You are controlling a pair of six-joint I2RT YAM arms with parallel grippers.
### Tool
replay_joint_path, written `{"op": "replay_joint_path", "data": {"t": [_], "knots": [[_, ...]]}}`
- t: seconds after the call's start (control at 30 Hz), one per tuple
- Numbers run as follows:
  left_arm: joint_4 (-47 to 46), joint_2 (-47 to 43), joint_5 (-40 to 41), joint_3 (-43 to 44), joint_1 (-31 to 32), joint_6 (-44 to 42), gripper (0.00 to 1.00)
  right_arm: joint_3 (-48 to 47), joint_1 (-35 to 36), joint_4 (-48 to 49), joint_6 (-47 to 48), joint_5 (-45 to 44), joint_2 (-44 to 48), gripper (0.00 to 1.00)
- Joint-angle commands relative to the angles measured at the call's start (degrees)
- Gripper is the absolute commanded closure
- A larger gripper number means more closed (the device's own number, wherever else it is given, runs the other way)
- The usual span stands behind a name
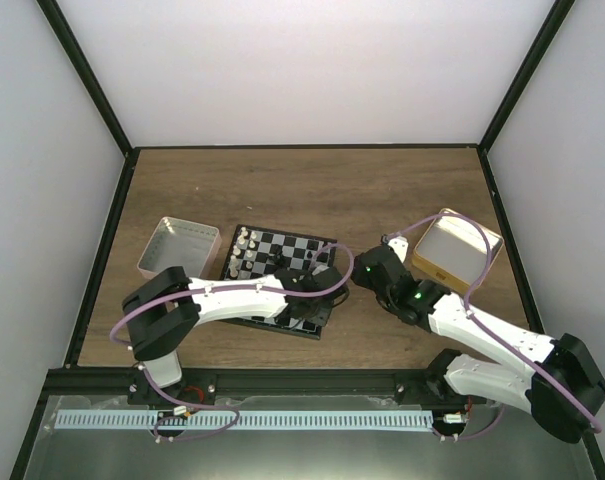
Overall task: Set up the chess pieces on the board
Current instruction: Place the chess piece on the chessboard.
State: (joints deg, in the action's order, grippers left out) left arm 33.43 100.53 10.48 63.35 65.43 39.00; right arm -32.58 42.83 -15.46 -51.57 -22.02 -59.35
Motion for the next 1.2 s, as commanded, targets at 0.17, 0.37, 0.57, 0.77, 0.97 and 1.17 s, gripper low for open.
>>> {"op": "replay_joint_path", "data": {"t": [0.17, 0.37, 0.57, 0.77, 0.97, 1.17], "knots": [[4.5, 2.7, 3.4, 1.9, 0.4, 0.7, 0.84, 0.0, -0.5, -0.1, -1.1, -0.4, -0.1, 0.43], [4.6, 2.6, 2.8, 1.9, 0.4, 0.5, 0.82, -0.2, -0.5, 0.1, -1.2, -0.2, -0.3, 0.43], [2.2, 2.2, 0.2, 1.7, 0.4, -0.8, 0.81, -0.3, -0.4, 0.0, -1.0, -0.2, -0.2, 0.44], [1.9, 2.6, 0.2, 1.7, 0.4, -1.0, 0.84, -0.4, -0.5, 0.0, -1.0, -0.3, -0.2, 0.43], [2.2, 2.5, 0.1, 1.8, 0.4, -0.7, 0.77, -0.4, -0.5, 0.1, -1.1, 0.0, -0.2, 0.43], [2.2, -0.3, -0.4, 2.3, -0.5, 0.7, 0.67, -1.2, -0.5, -0.8, -1.3, -0.2, 1.6, 0.44]]}}
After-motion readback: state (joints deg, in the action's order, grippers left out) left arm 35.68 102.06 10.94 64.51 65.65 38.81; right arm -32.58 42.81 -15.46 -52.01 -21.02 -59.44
